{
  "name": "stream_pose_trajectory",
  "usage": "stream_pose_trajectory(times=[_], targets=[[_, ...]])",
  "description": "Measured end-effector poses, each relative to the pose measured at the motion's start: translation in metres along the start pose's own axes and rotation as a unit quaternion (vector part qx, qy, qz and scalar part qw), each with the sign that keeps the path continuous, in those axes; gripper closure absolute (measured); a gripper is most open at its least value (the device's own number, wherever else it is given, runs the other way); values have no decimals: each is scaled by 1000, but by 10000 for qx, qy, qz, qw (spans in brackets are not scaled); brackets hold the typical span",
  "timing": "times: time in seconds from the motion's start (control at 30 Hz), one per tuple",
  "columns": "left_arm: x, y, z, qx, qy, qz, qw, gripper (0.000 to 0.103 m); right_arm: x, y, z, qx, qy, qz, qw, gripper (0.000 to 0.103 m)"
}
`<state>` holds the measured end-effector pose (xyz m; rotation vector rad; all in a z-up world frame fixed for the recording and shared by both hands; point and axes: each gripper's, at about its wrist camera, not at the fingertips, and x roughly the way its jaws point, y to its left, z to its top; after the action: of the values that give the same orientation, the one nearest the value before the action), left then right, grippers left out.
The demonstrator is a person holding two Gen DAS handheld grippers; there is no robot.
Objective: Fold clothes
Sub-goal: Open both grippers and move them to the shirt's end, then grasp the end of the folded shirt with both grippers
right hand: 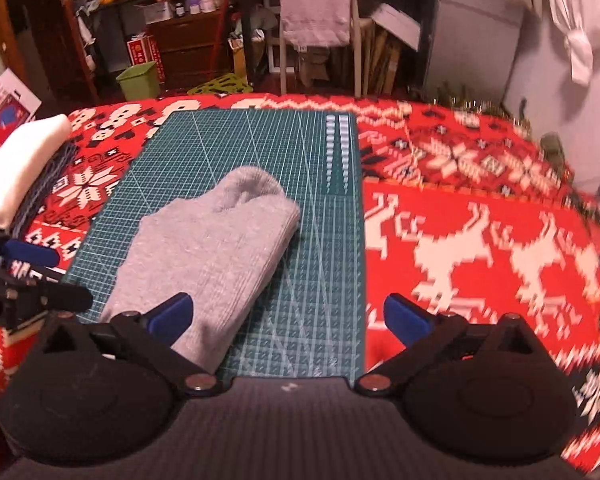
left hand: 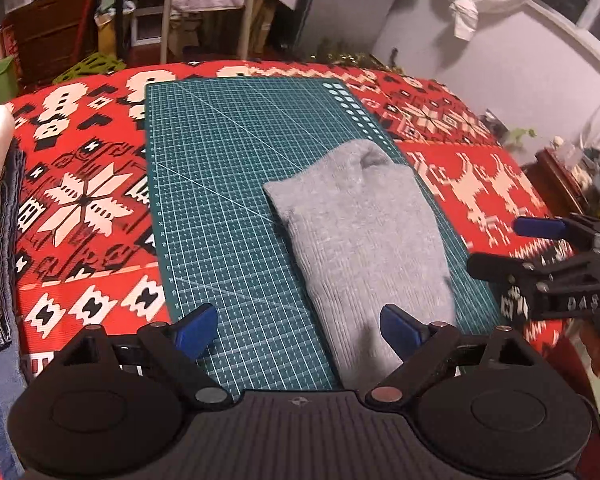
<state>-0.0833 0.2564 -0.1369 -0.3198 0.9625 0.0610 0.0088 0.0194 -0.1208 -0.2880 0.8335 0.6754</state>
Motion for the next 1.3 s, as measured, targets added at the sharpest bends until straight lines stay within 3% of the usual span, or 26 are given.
stream_pose_trajectory(times=[0.3,0.47,0.5,0.57,0.63,0.67,0.73,0.8,0.83,1.0,1.07,1.17,1.3], targets=[[13,7,27,89,-342,114,9993,15,4,1,16,-279,-172,413,9986,1],[23,21,45,160,-304,-152,9993,20,7,1,24,-434,-267,642,9966,1],[26,25,48,136,-250,-229,9993,26,7,1,26,-447,-295,692,9962,1],[33,34,55,73,-166,-439,9989,38,6,7,30,-524,-351,750,9952,6],[41,43,62,-71,-84,-660,9978,49,10,15,35,-656,-309,805,9941,25],[44,47,66,-123,-59,-773,9969,52,12,19,37,-722,-288,832,9935,29],[50,53,72,-183,-16,-1004,9948,61,17,26,42,-809,-217,887,9925,54],[57,55,78,-200,28,-1171,9929,64,24,33,46,-868,-140,939,9917,77],[61,56,81,-198,50,-1236,9921,64,27,36,47,-881,-118,959,9914,81],[82,53,91,32,240,-1159,9930,64,42,47,56,-872,-40,1062,9905,82],[88,49,94,221,302,-1122,9930,71,48,50,59,-853,-16,1104,9902,83],[94,44,96,399,376,-1045,9930,93,56,55,62,-831,50,1183,9895,95],[93,42,98,381,321,-915,9946,101,67,64,64,-810,183,1314,9878,96]])
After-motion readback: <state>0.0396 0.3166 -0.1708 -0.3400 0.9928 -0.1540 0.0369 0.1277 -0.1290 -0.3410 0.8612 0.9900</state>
